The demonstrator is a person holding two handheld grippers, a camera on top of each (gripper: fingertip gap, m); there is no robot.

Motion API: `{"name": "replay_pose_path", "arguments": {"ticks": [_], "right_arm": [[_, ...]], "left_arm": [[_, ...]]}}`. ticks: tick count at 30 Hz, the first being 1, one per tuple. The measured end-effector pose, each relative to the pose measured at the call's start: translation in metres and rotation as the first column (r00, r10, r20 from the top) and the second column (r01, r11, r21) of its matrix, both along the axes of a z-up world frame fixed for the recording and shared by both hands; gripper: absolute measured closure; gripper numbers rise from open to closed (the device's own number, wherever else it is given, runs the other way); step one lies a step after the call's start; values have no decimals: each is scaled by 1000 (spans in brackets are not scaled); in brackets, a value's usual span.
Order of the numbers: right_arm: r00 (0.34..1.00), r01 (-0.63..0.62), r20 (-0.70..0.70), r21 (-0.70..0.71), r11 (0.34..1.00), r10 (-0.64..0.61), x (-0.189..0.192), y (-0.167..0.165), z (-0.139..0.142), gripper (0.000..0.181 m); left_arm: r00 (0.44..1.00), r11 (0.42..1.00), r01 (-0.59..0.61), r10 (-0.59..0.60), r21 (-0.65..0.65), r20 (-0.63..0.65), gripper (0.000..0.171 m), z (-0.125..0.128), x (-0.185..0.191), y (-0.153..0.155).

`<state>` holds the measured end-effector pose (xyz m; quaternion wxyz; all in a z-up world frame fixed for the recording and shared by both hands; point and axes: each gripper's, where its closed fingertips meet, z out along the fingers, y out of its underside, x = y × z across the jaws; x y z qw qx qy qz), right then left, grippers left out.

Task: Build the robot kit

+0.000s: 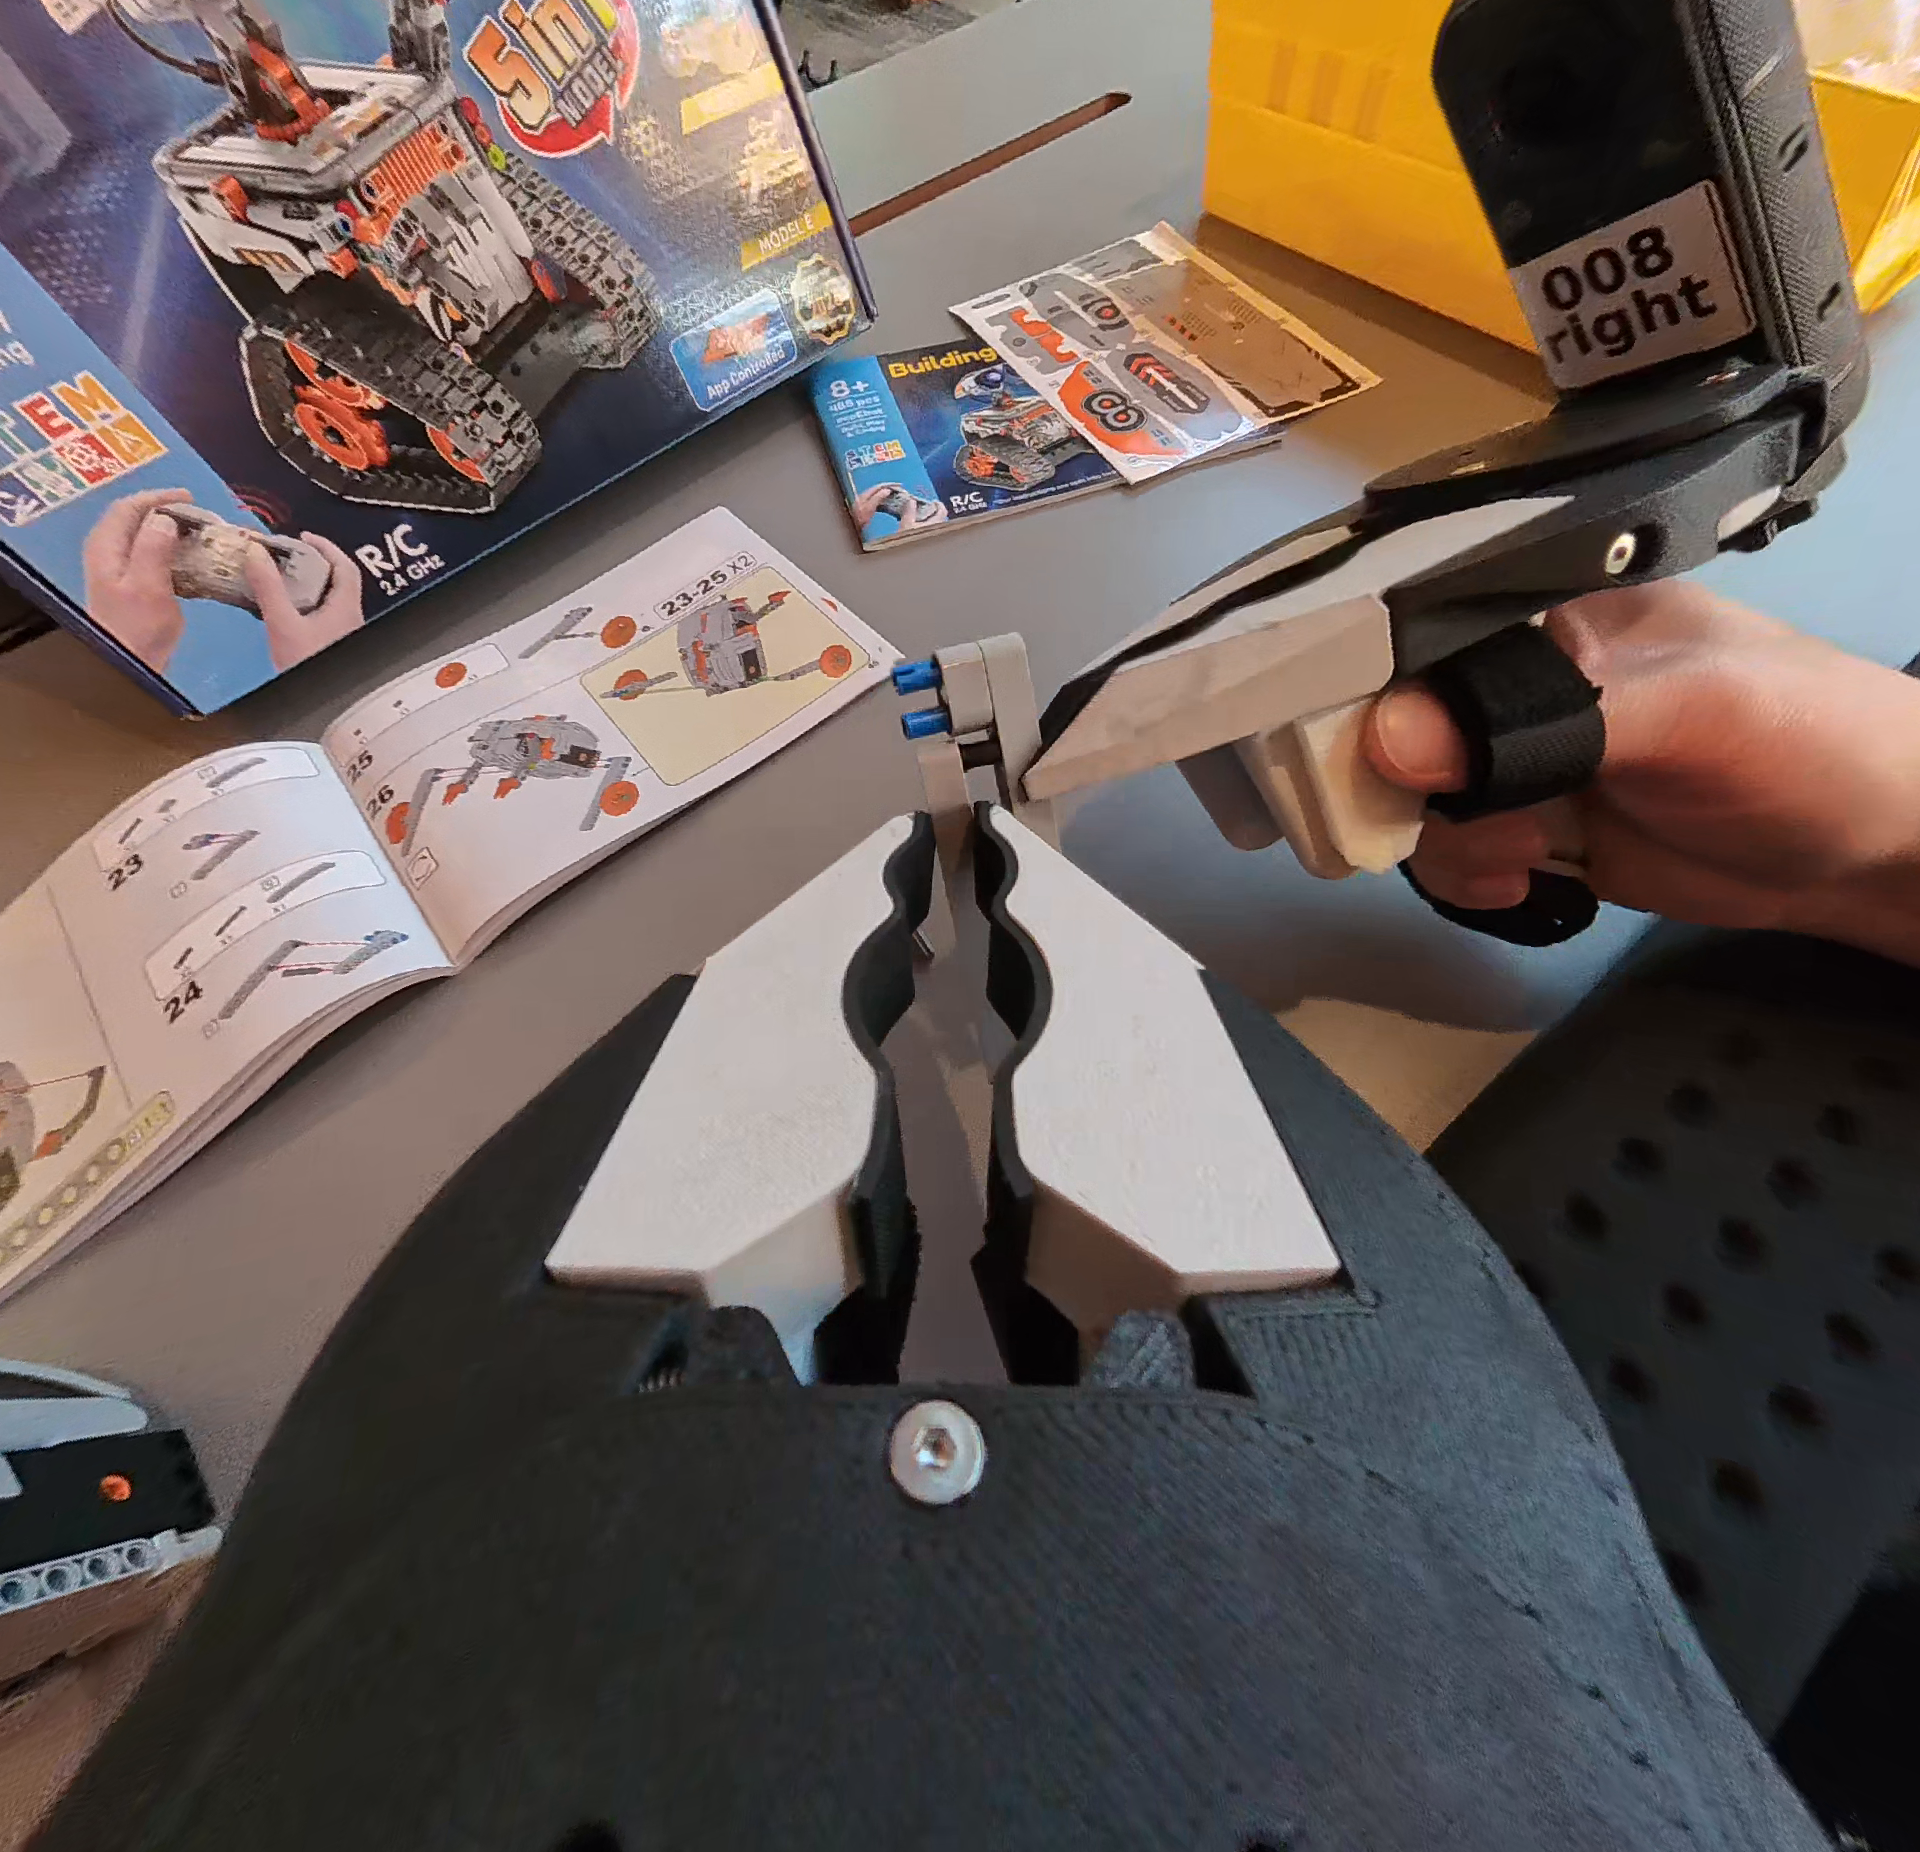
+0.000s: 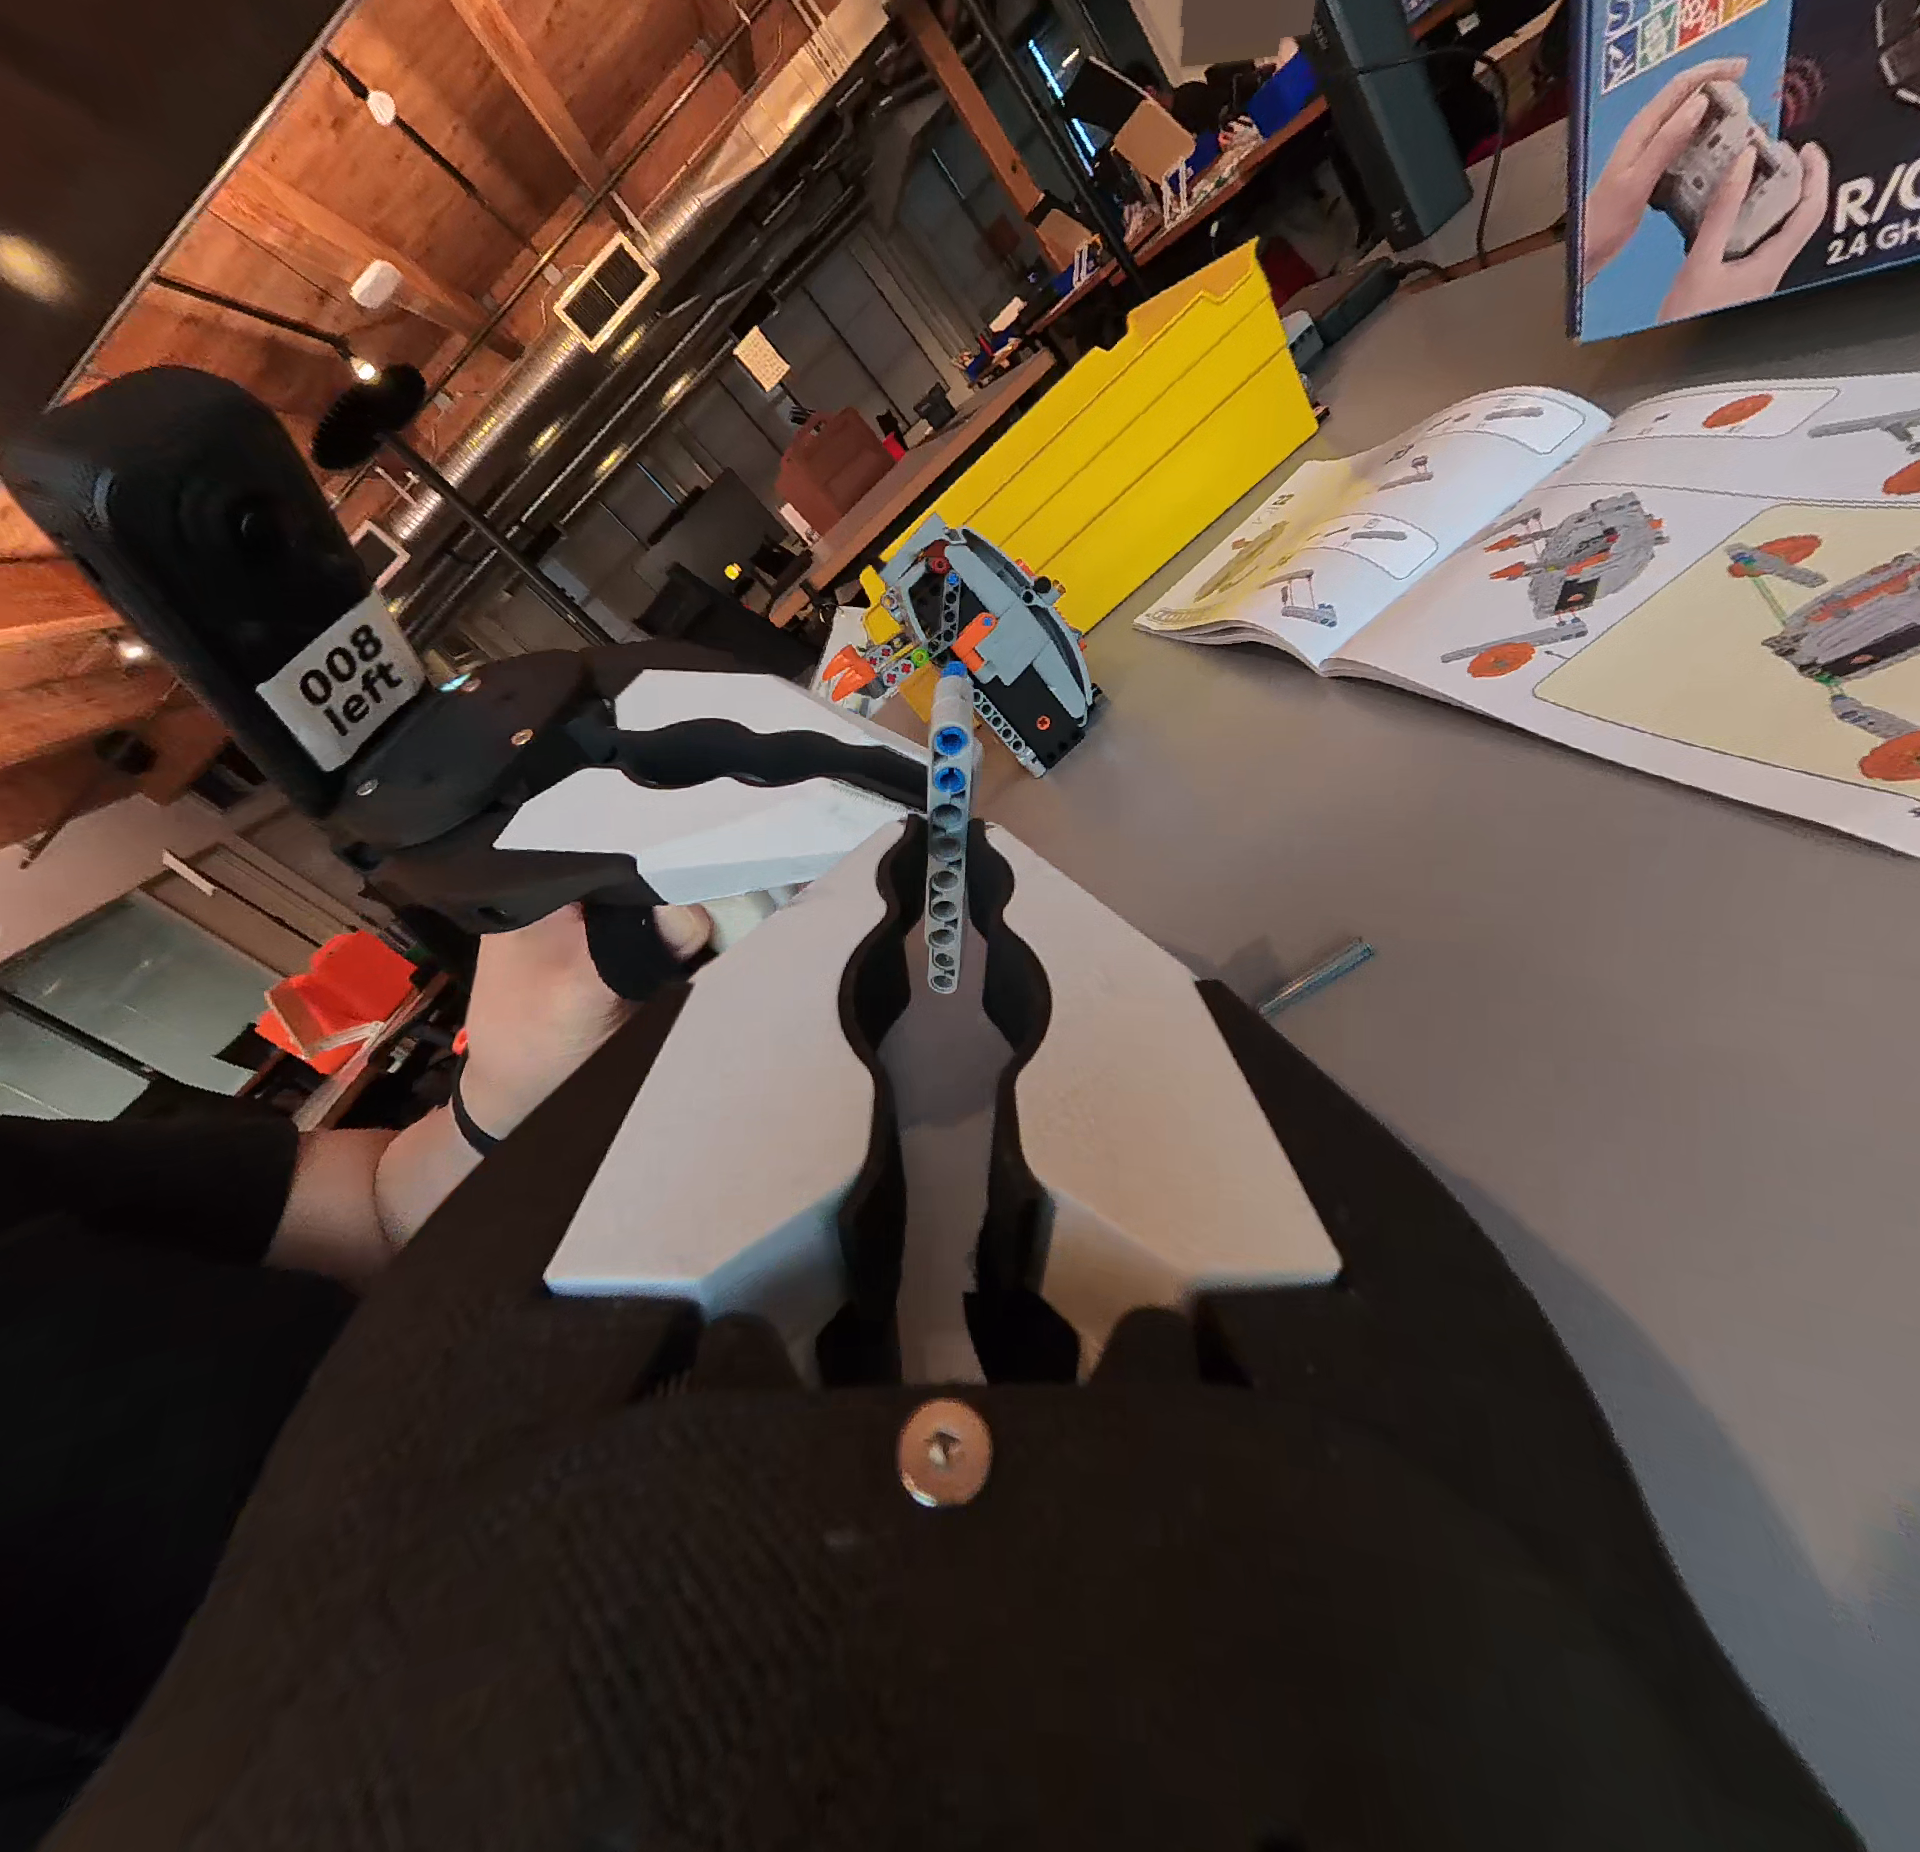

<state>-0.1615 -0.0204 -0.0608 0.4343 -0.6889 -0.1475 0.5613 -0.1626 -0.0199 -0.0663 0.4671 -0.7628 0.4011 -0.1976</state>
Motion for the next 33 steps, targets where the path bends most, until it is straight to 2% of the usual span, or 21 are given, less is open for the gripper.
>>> {"name": "replay_pose_path", "arguments": {"ticks": [9, 16, 23, 33], "right_arm": [[1000, 12, -15, -2, 1000, -12, -4, 1, -1, 177], [994, 106, -42, 11, 994, -105, -7, 6, 3, 177], [999, 50, 6, 92, 995, -51, -13, 2, 7, 177], [999, 54, 5, 82, 995, -54, -13, 2, 4, 177]], "left_arm": [[998, 999, 14, -12, 49, -56, 166, -2, -4, 0], [992, 980, -32, 55, 199, -113, 166, 4, -9, 6], [997, 991, 35, -26, 130, -73, 166, 6, -12, 2], [998, 995, 53, -56, 83, 39, 165, 4, -12, 3]]}}
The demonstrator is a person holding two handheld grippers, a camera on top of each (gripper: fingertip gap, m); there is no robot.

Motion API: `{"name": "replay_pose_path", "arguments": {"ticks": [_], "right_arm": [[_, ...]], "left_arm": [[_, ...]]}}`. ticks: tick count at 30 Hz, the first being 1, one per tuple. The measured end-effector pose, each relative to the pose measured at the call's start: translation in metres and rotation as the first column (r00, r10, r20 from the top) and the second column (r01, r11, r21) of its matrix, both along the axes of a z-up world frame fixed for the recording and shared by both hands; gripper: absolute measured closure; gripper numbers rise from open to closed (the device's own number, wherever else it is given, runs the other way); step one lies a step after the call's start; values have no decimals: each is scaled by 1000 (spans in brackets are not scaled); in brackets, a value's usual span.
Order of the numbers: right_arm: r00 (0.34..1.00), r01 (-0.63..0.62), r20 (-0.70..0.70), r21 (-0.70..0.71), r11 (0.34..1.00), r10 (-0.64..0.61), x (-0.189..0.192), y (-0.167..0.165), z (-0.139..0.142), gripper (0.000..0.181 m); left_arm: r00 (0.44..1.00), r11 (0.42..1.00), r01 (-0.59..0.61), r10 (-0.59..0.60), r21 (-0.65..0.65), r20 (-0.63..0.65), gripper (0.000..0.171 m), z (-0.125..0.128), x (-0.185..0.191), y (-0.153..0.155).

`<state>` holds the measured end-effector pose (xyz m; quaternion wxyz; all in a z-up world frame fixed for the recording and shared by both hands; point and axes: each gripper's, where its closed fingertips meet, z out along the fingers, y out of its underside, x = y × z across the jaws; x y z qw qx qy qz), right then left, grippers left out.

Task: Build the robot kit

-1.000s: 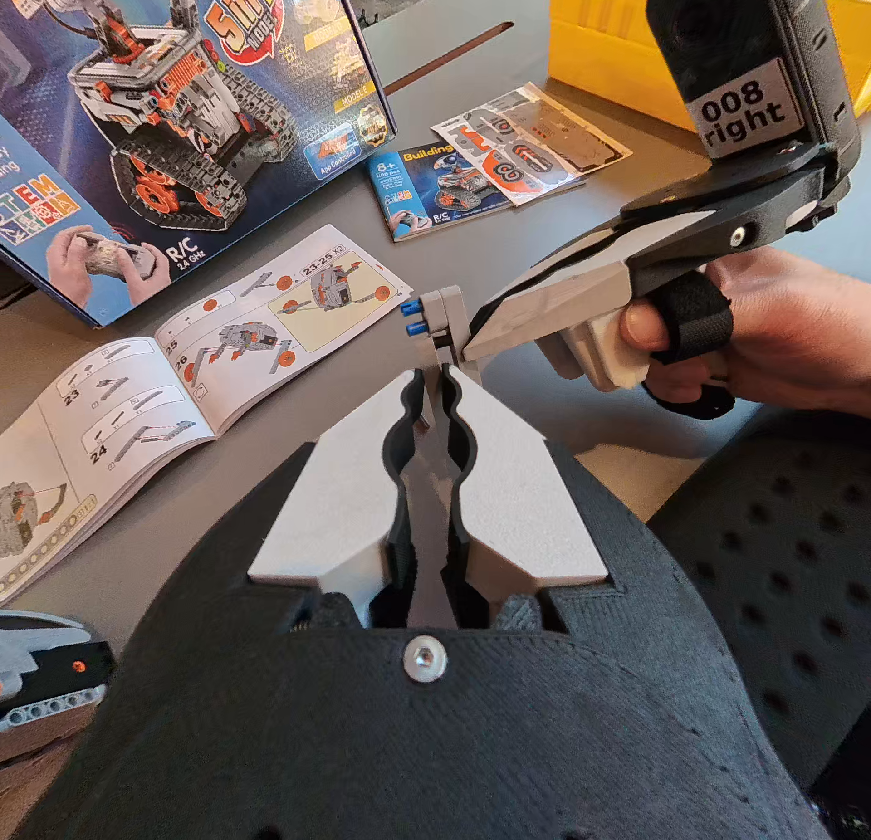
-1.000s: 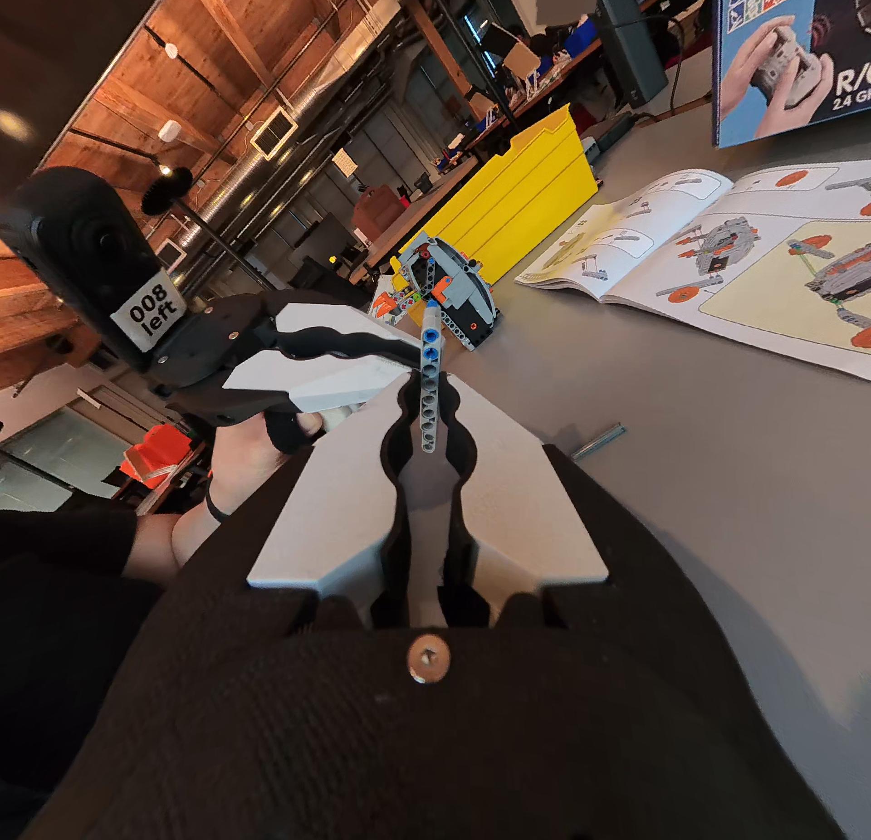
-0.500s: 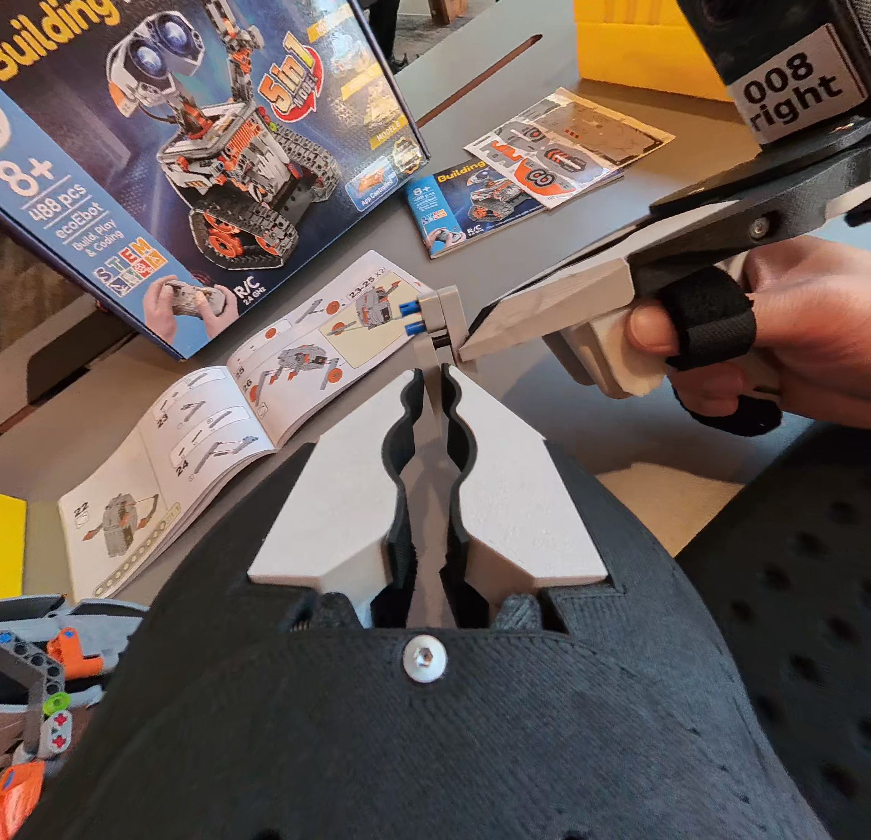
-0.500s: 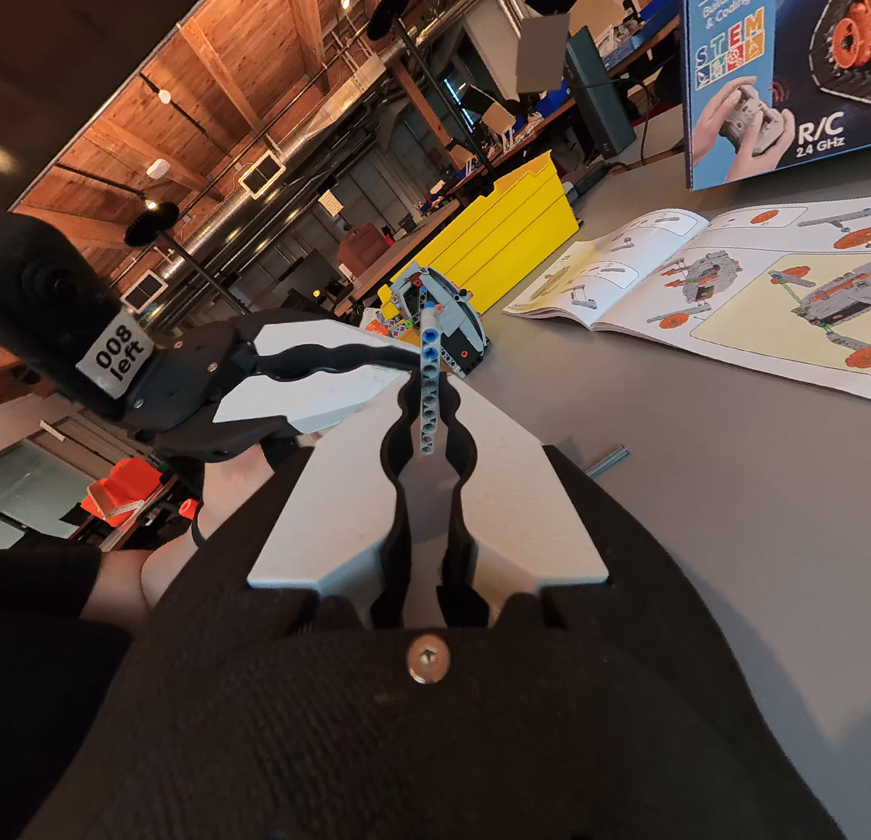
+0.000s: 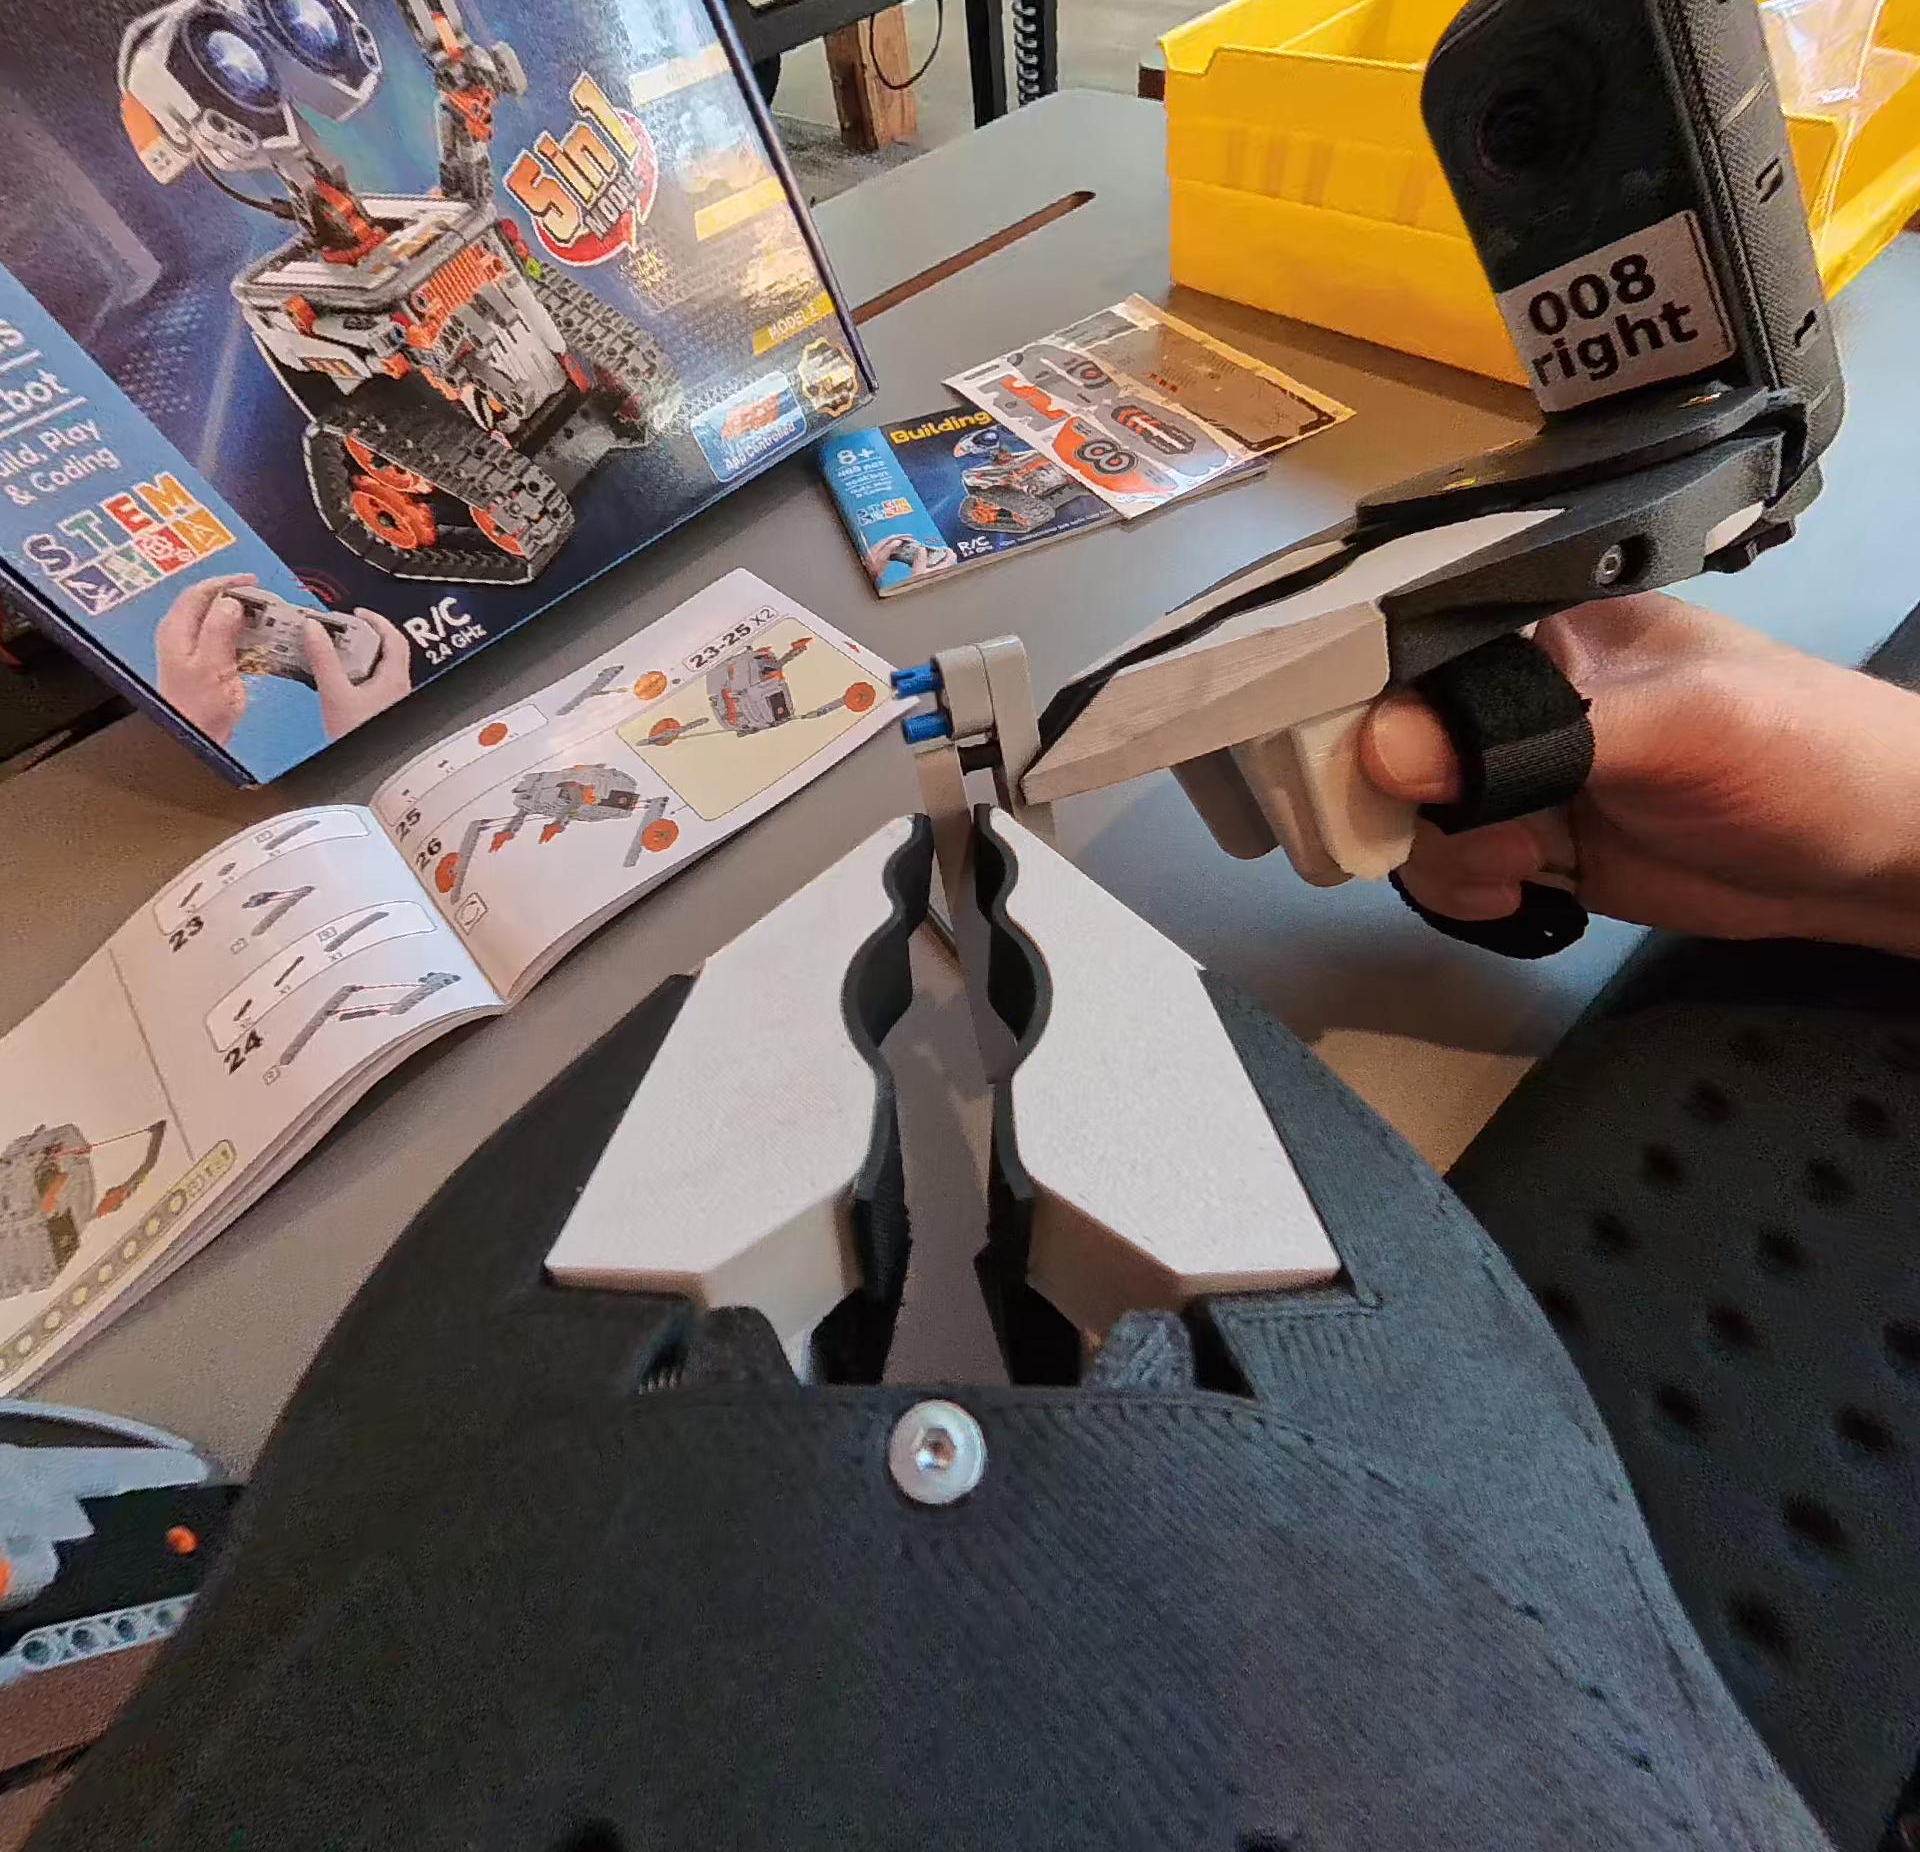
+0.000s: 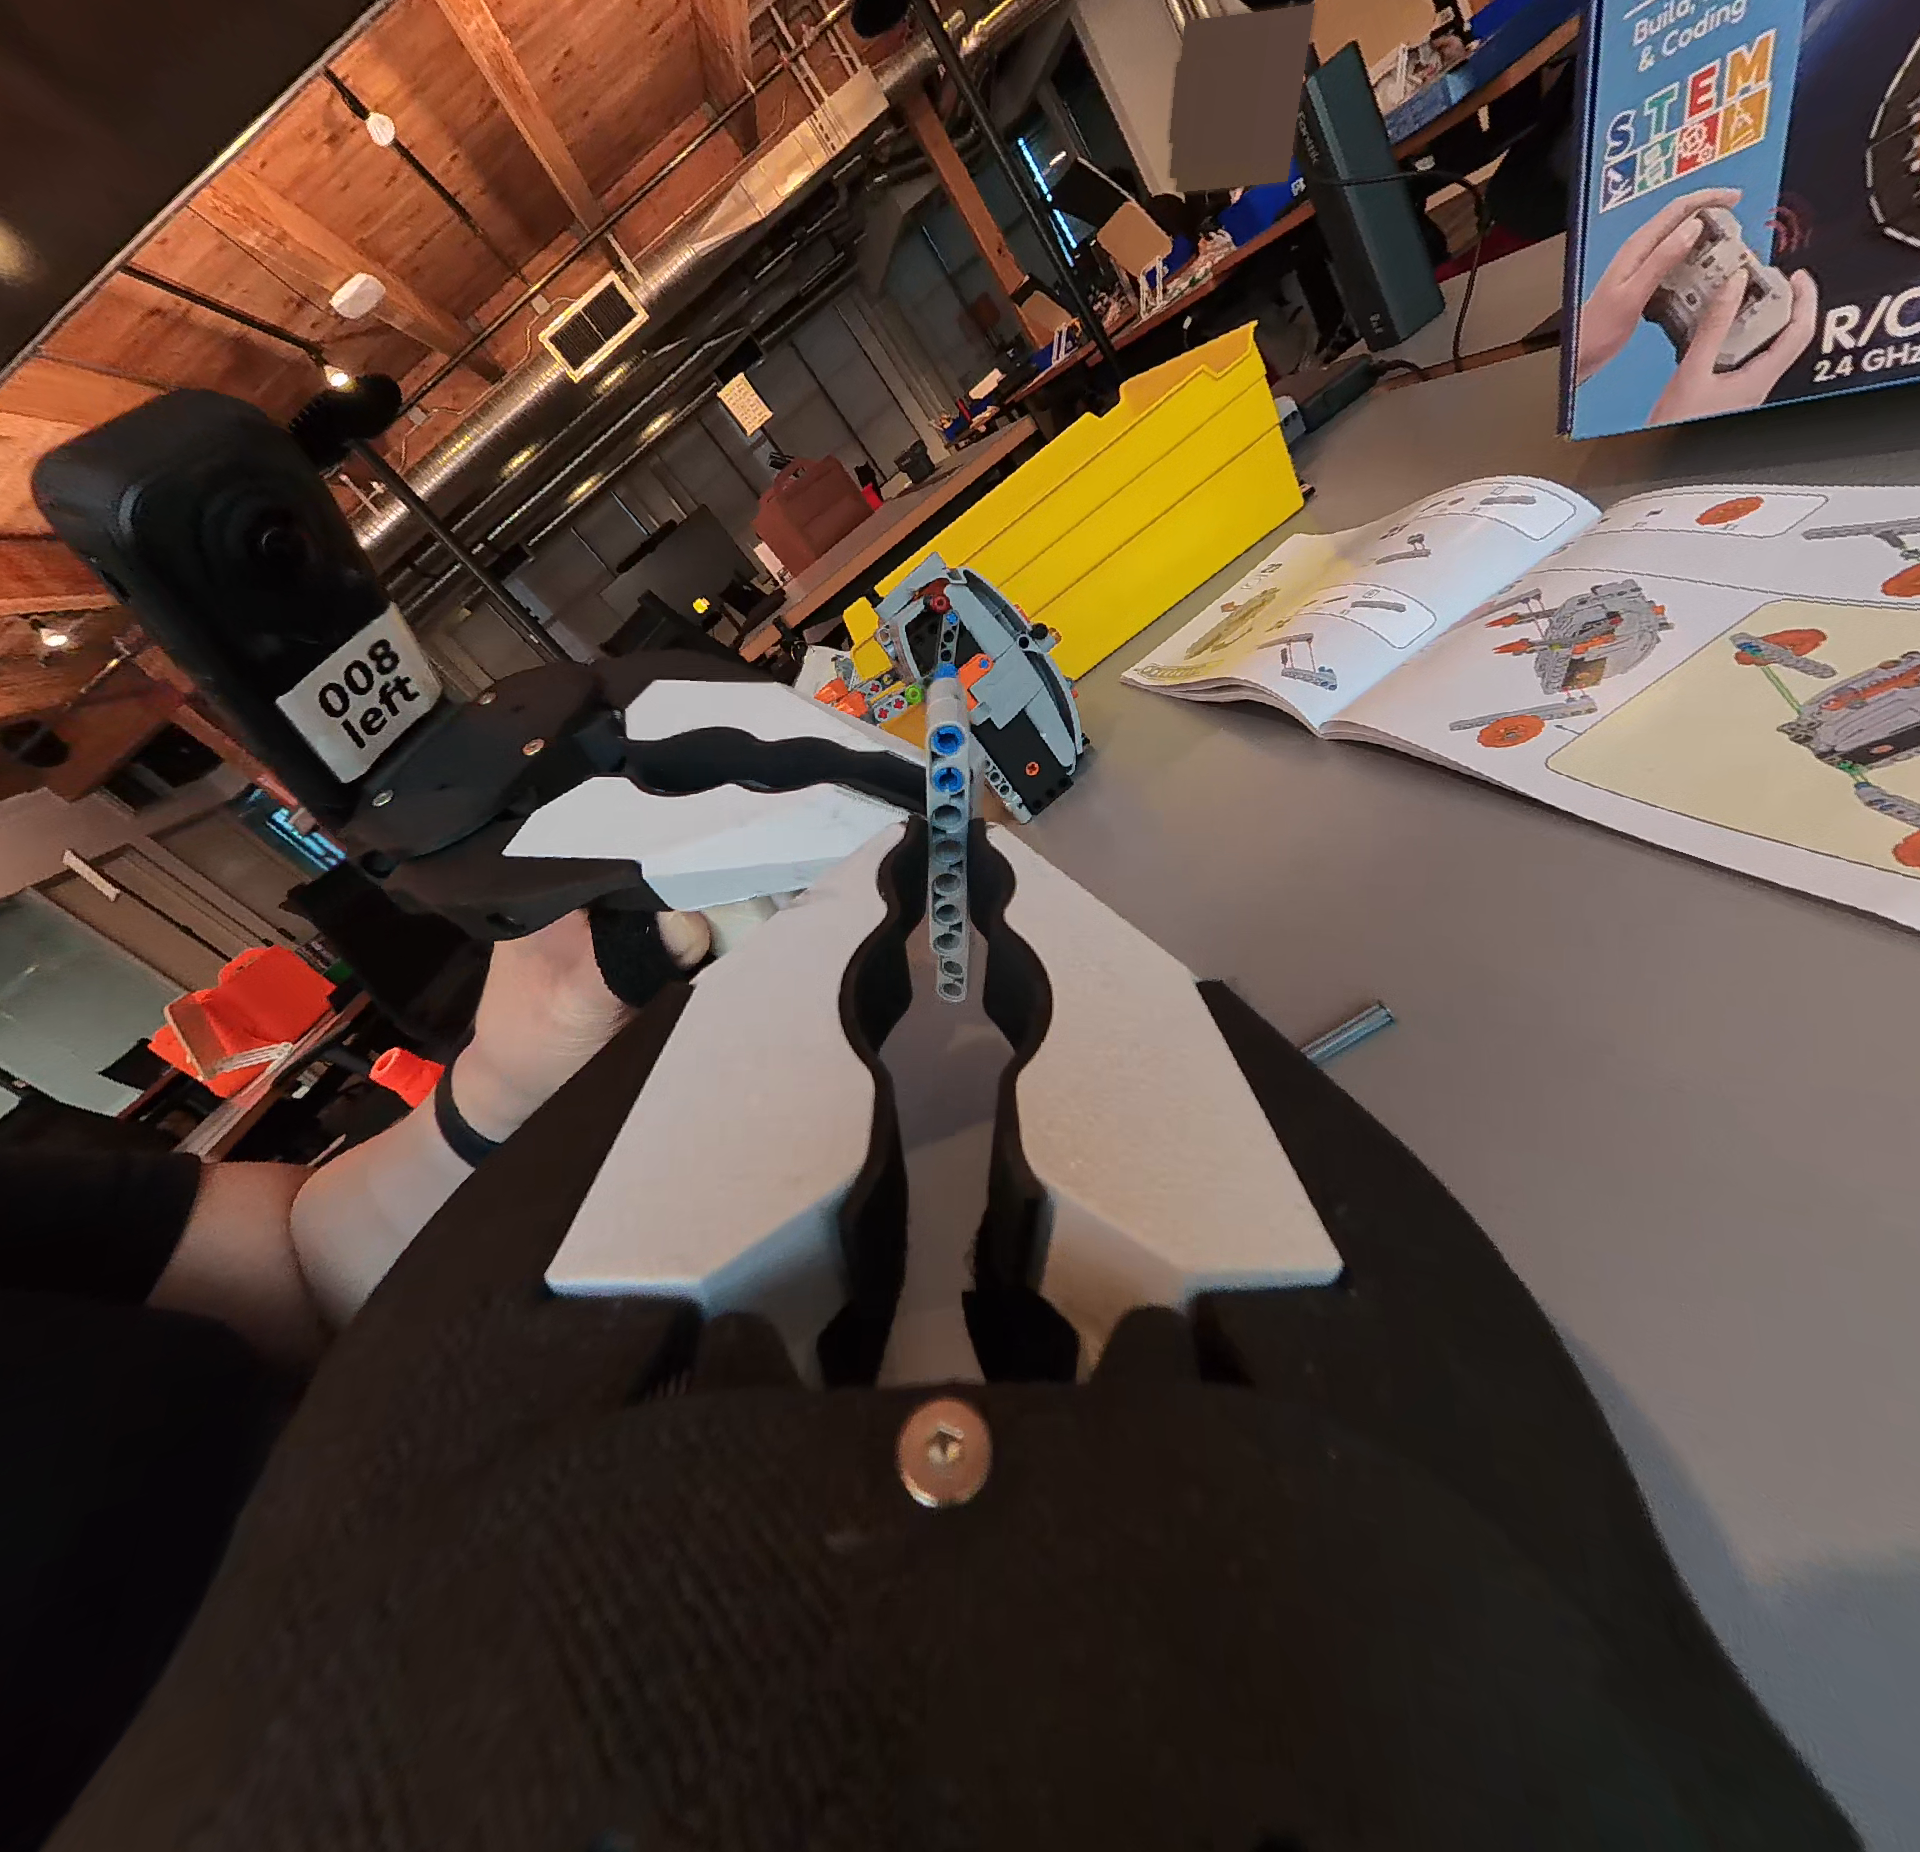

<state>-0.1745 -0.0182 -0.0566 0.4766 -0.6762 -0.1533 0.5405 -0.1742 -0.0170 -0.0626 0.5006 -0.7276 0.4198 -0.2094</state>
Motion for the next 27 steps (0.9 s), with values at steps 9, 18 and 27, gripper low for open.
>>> {"name": "replay_pose_path", "arguments": {"ticks": [9, 18, 27], "right_arm": [[1000, 6, 30, 0, 1000, -6, 0, -2, -3, 177], [997, 54, 57, -3, 999, -54, 2, 2, -7, 177], [991, 114, 69, 29, 993, -116, 3, 2, -5, 177]], "left_arm": [[1000, 999, 15, -14, -33, 20, 165, -6, 2, 1], [995, 995, -58, 64, 77, -80, 166, -8, 2, 4], [987, 982, -111, 126, 155, -95, 166, -5, 2, 3]]}}
